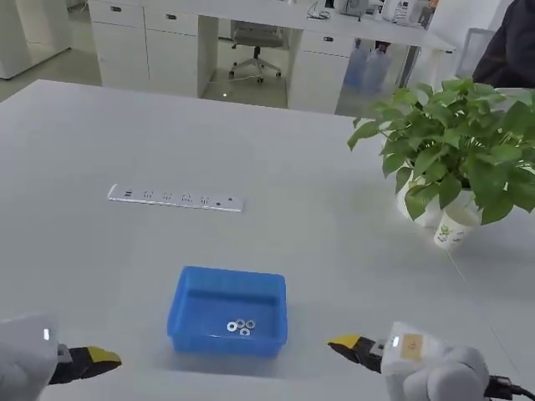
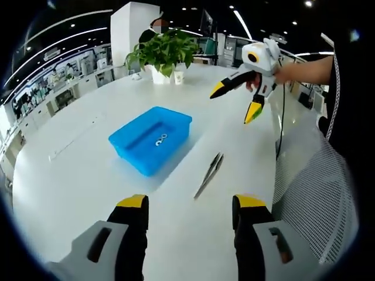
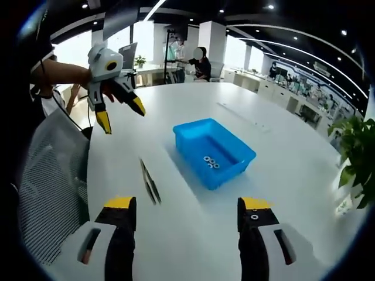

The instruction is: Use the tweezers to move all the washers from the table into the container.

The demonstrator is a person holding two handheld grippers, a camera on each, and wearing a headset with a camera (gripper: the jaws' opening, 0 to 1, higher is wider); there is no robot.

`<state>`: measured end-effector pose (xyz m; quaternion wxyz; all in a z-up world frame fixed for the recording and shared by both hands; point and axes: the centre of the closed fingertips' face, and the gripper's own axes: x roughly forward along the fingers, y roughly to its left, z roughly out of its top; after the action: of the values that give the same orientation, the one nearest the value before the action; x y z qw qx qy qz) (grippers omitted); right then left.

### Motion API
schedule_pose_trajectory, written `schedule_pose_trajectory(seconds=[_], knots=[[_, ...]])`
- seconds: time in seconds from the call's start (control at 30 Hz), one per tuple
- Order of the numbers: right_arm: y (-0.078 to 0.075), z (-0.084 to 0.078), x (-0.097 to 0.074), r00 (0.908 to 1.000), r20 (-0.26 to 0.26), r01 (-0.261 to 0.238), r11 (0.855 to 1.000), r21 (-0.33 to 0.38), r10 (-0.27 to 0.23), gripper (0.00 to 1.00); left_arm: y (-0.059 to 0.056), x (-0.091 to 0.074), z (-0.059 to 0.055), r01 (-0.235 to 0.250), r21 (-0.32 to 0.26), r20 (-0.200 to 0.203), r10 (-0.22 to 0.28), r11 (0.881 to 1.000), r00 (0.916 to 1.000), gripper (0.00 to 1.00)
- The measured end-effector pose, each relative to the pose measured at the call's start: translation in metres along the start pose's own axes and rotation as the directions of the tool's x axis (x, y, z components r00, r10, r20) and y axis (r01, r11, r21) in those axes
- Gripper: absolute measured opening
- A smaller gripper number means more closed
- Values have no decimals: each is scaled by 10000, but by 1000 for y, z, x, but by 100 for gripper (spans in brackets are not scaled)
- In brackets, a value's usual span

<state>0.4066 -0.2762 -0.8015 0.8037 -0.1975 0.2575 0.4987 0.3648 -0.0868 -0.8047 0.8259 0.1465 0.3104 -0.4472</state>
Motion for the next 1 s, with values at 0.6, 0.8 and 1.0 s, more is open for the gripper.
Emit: schedule_pose_trajectory(seconds=[0.6,0.8,1.0], knots=[[2,-8,-27,9892,1046,937,9916,891,-1029,100,1,-9,31,-603,-155,1742,620,9981,9828,99],[0,-9,-26,9902,1008,874,9919,922,-967,100,0,-10,29,-554,-170,1714,575,9983,9835,99],[-2,-8,-26,9903,1016,855,9921,916,-948,100,0,-12,28,-587,-206,1735,614,9981,9829,99]])
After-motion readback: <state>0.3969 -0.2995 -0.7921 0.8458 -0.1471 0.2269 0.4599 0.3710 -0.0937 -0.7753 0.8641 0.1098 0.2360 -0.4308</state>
